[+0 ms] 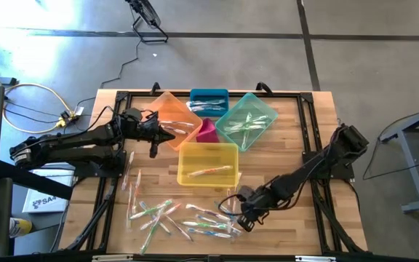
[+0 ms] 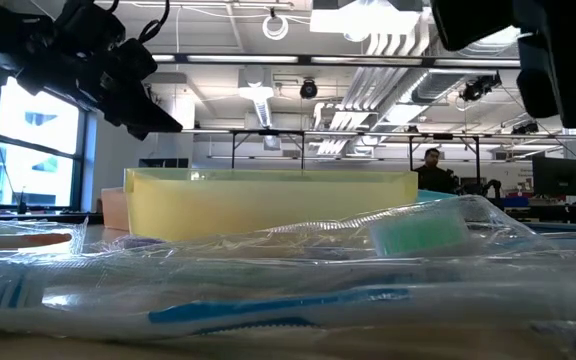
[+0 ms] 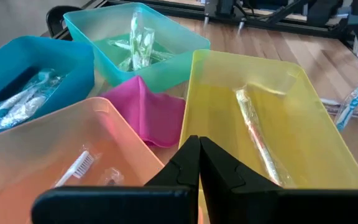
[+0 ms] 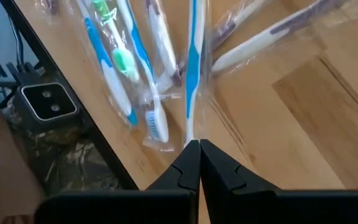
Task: Pick & Place Toothbrushes
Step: Put the blue toothbrush into the blue bin
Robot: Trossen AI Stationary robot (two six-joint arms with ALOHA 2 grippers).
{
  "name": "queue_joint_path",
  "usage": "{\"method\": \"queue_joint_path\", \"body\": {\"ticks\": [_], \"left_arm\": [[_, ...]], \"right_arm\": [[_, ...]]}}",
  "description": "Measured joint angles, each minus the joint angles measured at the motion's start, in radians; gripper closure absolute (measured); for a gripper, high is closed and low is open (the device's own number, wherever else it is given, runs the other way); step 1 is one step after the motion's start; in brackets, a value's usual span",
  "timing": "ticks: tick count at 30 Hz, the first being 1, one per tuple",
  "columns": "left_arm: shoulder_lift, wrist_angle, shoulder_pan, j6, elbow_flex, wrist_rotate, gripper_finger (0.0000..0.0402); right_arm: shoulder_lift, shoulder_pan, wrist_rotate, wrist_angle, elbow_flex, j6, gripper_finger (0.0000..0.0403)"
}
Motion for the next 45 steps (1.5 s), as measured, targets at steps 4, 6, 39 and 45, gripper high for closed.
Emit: {"method": "queue_joint_path", "body": {"ticks": [4, 6, 39, 45], "left_arm": [[0.000, -0.001, 0.000, -0.033, 0.000, 0.000, 0.0396], [0.000, -0.004, 0.000, -0.050, 0.000, 0.000, 0.0396], [0.000, -0.105, 0.000, -0.049, 0.000, -0.002, 0.0396], [0.000, -0.105, 0.000, -0.049, 0.000, -0.002, 0.0396]], "right_arm": [[0.001, 0.032, 0.105, -0.041, 0.047, 0.003, 0.0400], [0.002, 0.046, 0.155, -0.090, 0.078, 0.017, 0.0400], [0.203, -0.023, 0.021, -0.303, 0.332, -0.077, 0.0324], [0.203, -0.023, 0.069, -0.308, 0.320, -0.054, 0.0241]]}}
